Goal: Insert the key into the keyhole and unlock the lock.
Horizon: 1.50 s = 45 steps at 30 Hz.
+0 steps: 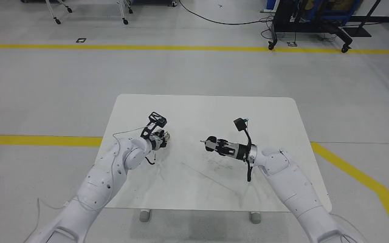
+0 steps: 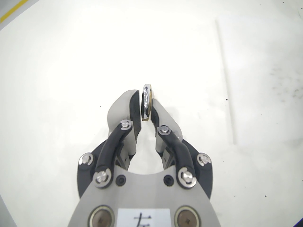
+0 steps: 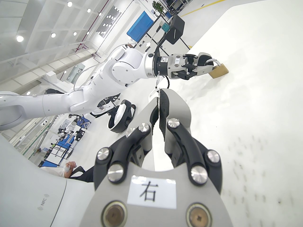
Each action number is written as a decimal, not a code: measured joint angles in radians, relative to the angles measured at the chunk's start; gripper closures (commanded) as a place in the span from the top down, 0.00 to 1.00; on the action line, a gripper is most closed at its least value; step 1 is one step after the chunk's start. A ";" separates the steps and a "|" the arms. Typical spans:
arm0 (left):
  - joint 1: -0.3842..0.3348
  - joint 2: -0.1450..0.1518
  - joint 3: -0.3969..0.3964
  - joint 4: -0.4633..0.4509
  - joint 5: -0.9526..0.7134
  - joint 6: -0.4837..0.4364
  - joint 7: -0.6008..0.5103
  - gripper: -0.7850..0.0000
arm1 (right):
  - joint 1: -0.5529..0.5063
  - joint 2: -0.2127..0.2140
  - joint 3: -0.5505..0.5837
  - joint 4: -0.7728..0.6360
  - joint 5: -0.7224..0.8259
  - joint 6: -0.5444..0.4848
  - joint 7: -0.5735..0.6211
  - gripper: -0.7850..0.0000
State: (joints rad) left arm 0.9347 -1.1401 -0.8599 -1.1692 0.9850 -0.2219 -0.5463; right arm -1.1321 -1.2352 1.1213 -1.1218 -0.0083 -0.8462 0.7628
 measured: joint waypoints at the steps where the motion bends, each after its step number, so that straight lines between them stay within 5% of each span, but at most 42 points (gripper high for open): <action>1: 0.001 -0.001 -0.001 -0.001 0.001 -0.002 0.000 0.35 | 0.000 0.000 0.000 0.000 0.000 0.000 0.000 0.00; 9: 0.006 -0.008 -0.003 -0.007 0.017 0.003 0.014 0.34 | 0.000 0.000 0.000 0.000 0.000 0.000 0.000 0.00; 15: 0.010 -0.015 -0.001 -0.002 0.040 0.009 0.053 0.16 | 0.000 0.000 0.000 0.000 0.000 0.000 0.000 0.00; 17: 0.010 -0.017 -0.003 0.003 0.043 0.012 0.058 0.00 | 0.000 0.000 0.000 0.000 0.000 0.000 0.000 0.00; 32: 0.010 -0.033 -0.026 0.032 0.037 0.053 0.078 0.00 | 0.000 0.000 0.000 0.000 0.000 0.000 0.000 0.00; 38: 0.042 -0.034 -0.113 0.018 -0.161 0.005 0.164 0.00 | 0.000 0.000 0.000 0.000 0.000 0.000 0.000 0.00; 45: 0.092 -0.023 -0.254 0.043 -0.580 -0.214 0.140 0.00 | 0.000 0.000 0.000 0.000 0.000 0.000 0.000 0.00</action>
State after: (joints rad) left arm 1.0269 -1.1632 -1.1141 -1.1262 0.4054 -0.4357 -0.4059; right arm -1.1321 -1.2352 1.1213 -1.1218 -0.0083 -0.8462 0.7628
